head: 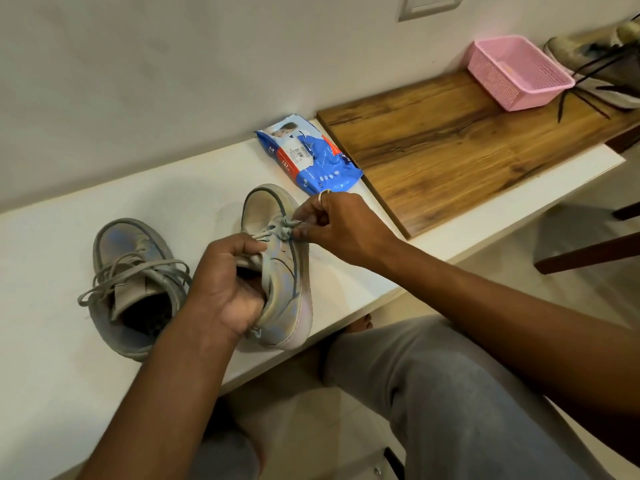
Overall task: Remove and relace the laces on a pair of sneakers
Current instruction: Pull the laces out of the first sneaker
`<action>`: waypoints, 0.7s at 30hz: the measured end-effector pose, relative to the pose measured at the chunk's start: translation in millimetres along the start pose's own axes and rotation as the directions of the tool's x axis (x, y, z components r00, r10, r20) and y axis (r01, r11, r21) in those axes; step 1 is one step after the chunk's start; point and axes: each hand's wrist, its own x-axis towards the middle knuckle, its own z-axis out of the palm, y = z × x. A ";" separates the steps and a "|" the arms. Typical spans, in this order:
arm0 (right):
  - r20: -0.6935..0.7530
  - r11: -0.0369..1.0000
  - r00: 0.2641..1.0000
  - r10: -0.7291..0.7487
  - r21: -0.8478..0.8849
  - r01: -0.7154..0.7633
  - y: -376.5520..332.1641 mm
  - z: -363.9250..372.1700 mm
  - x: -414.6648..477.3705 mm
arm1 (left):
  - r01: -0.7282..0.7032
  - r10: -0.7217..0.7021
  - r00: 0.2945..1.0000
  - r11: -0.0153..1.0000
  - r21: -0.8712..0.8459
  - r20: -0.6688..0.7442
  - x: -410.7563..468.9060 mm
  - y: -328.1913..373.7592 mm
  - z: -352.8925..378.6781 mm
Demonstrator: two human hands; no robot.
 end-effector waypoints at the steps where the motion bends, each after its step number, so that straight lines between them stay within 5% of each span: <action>1: -0.001 0.999 1.000 -0.010 -0.037 0.010 0.0 1.1 1.9 | 0.011 -0.011 1.000 1.000 0.001 -0.003 -0.5 3.2 -2.3; 6: 0.028 0.980 0.999 -0.031 -0.196 0.036 -8.4 7.2 4.8 | 0.060 -0.061 0.989 0.998 0.007 0.132 -11.8 4.1 1.6; 13: 0.020 0.975 1.000 0.002 -0.222 0.002 -6.3 10.3 1.8 | -0.109 0.084 0.993 0.899 0.424 0.077 -5.4 -2.8 -7.1; 21: 0.146 0.977 0.973 -0.179 -0.092 0.194 -11.2 4.9 -12.2 | -0.116 0.074 0.988 0.936 0.333 0.136 -8.8 4.0 -11.6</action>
